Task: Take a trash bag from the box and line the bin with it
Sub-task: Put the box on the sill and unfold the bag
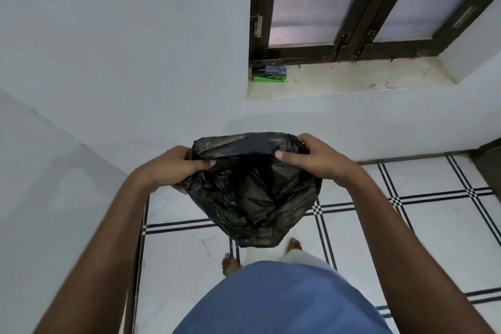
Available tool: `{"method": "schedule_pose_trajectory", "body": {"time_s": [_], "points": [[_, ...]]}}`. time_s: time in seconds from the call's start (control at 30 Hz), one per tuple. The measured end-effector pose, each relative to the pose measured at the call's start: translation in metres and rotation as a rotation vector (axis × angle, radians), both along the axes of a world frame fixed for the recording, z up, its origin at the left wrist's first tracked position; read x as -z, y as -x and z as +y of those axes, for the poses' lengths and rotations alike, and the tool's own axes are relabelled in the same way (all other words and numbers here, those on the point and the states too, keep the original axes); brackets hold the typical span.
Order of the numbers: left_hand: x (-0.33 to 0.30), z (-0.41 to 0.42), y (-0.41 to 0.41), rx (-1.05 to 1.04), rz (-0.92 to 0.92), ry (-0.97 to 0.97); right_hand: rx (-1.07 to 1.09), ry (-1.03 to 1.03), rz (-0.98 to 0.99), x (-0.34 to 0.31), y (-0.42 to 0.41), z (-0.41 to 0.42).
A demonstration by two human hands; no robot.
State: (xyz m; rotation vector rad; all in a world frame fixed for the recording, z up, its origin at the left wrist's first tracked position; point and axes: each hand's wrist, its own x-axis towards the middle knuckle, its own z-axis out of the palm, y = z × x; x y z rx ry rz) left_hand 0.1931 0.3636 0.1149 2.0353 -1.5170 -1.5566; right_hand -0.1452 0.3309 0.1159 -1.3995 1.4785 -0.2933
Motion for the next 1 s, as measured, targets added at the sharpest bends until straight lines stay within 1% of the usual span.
{"method": "schedule_pose_trajectory", "body": {"time_s": [0.07, 0.1, 0.13, 0.17, 0.2, 0.23, 0.27, 0.3, 0.33, 0.37, 0.4, 0.43, 0.47, 0.5, 0.57, 0.6, 0.63, 0.67, 0.7, 0.73, 0.77, 0.83, 0.87, 0.93, 1.0], "points": [[0.002, 0.002, -0.001, 0.081, -0.011, -0.045, -0.115, -0.018, 0.167, 0.004, 0.002, -0.001], [0.001, 0.000, 0.000, 0.134, -0.050, -0.083, -0.207, -0.023, 0.270, 0.004, 0.003, -0.003], [-0.003, -0.003, 0.001, 0.175, -0.091, -0.105, -0.287, 0.000, 0.362, 0.003, 0.001, -0.007], [-0.010, -0.006, 0.006, 0.182, -0.151, -0.072, -0.323, 0.073, 0.424, -0.004, -0.002, -0.009], [-0.016, -0.010, 0.011, 0.139, -0.224, 0.055, -0.288, 0.215, 0.421, -0.010, -0.004, -0.011], [-0.023, -0.011, 0.018, 0.028, -0.293, 0.288, -0.183, 0.411, 0.339, -0.019, -0.007, -0.012], [-0.031, -0.010, 0.027, -0.160, -0.304, 0.617, -0.043, 0.652, 0.205, -0.032, -0.011, -0.011], [-0.040, -0.006, 0.037, -0.369, -0.267, 0.969, 0.089, 0.906, 0.045, -0.043, -0.015, -0.008], [-0.047, 0.001, 0.048, -0.521, -0.243, 1.256, 0.187, 1.118, -0.077, -0.052, -0.018, -0.004], [-0.050, 0.008, 0.058, -0.571, -0.267, 1.431, 0.241, 1.267, -0.121, -0.058, -0.020, 0.000], [-0.046, 0.014, 0.068, -0.514, -0.334, 1.509, 0.251, 1.348, -0.087, -0.055, -0.021, 0.004], [-0.032, 0.018, 0.076, -0.399, -0.416, 1.481, 0.218, 1.338, -0.014, -0.043, -0.019, 0.006], [-0.008, 0.020, 0.078, -0.265, -0.504, 1.323, 0.117, 1.227, 0.102, -0.020, -0.014, 0.003], [0.012, 0.022, 0.077, -0.118, -0.557, 1.062, -0.053, 0.986, 0.232, 0.007, -0.006, 0.000], [0.060, 0.033, 0.072, 0.148, -0.572, 0.431, -0.429, 0.265, 0.498, 0.055, 0.017, 0.005], [0.077, 0.042, 0.071, 0.225, -0.505, 0.182, -0.562, -0.041, 0.563, 0.072, 0.031, 0.013], [0.092, 0.051, 0.068, 0.231, -0.424, 0.027, -0.631, -0.233, 0.537, 0.085, 0.042, 0.021], [0.102, 0.059, 0.065, 0.176, -0.333, -0.028, -0.643, -0.289, 0.460, 0.091, 0.052, 0.028], [0.109, 0.064, 0.065, 0.074, -0.254, -0.017, -0.609, -0.257, 0.349, 0.097, 0.061, 0.034], [0.110, 0.068, 0.069, -0.062, -0.174, 0.004, -0.518, -0.199, 0.228, 0.102, 0.066, 0.037], [0.111, 0.071, 0.076, -0.196, -0.091, 0.016, -0.380, -0.150, 0.115, 0.105, 0.070, 0.040], [0.103, 0.071, 0.090, -0.412, 0.015, 0.031, -0.087, -0.027, -0.016, 0.110, 0.074, 0.038], [0.099, 0.070, 0.095, -0.472, 0.051, 0.027, 0.034, 0.038, -0.037, 0.110, 0.074, 0.037], [0.088, 0.069, 0.106, -0.547, 0.147, 0.028, 0.208, 0.113, -0.103, 0.106, 0.077, 0.034], [0.080, 0.068, 0.110, -0.574, 0.368, 0.027, 0.309, 0.138, -0.185, 0.100, 0.080, 0.029]]}}
